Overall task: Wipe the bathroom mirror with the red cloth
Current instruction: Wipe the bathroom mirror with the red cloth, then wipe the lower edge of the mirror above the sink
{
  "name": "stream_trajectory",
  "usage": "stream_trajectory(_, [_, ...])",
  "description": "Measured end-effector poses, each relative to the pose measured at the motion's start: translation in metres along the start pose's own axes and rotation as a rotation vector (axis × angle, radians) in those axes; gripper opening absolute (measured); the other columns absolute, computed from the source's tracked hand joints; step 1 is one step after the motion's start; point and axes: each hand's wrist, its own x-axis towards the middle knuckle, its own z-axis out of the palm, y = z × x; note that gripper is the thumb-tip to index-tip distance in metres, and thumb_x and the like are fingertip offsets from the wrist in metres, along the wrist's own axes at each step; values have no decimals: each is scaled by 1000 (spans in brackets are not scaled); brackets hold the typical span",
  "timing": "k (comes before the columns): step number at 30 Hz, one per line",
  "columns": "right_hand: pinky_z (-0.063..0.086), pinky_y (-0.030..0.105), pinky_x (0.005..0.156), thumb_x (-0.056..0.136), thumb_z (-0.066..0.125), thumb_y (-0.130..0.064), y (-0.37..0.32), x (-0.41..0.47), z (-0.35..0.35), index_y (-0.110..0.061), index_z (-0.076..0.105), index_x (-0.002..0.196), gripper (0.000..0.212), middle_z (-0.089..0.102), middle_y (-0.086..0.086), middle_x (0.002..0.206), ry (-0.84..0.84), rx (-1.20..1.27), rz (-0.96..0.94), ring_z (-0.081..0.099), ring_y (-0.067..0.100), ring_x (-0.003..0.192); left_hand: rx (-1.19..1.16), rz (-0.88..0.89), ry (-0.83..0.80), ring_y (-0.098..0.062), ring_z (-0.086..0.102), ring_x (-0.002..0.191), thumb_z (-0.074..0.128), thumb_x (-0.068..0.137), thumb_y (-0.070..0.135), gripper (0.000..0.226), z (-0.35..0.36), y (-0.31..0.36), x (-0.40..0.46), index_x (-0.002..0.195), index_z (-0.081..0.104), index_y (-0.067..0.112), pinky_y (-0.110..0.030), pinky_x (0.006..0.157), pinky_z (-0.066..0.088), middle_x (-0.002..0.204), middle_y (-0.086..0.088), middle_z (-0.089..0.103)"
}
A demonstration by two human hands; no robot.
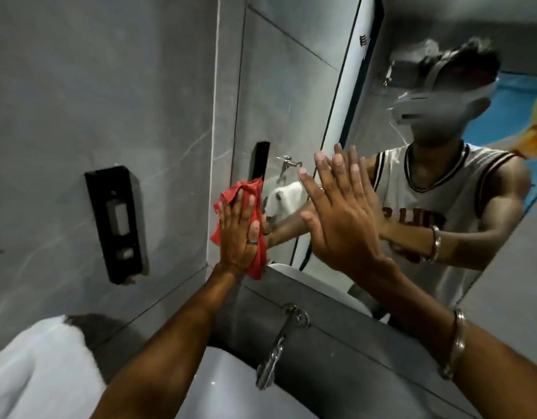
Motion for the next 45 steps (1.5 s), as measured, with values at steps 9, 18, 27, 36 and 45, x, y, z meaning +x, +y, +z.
stream_trajectory(9, [-2,51,130,107,20,-48,65,-66,-49,-17,23,162,63,13,16,172,-91,-154,84,1,33,160,34,123,75,-32,18,160,24,111,34,57,65,121,-38,165,16,19,-58,130,6,174,-5,13])
stream_trajectory(18, [5,53,130,103,34,-40,123,-125,-127,-11,30,161,65,5,8,173,-21,-189,203,0,29,161,17,331,-87,-24,19,159,35,108,40,61,105,268,-84,165,16,28,-60,128,13,173,6,17])
stream_trajectory(27, [-3,47,131,103,29,-43,187,-72,-183,-14,25,163,67,8,12,173,131,-237,318,-4,26,162,30,393,32,-29,-6,162,20,107,57,70,49,386,165,166,7,23,-60,128,-6,175,-3,-7])
stream_trajectory(36, [0,45,132,105,31,-39,195,-59,-207,-11,27,161,64,13,16,172,354,-148,381,0,29,161,28,463,110,-34,7,161,22,108,48,66,41,442,242,165,20,13,-62,127,3,174,-14,13])
stream_trajectory(45, [5,45,131,104,33,-37,147,-178,-169,-8,27,160,64,12,10,172,113,-110,439,1,26,162,20,482,-286,-37,-2,160,70,87,22,106,96,304,-74,166,0,21,-57,128,-10,173,-13,7])
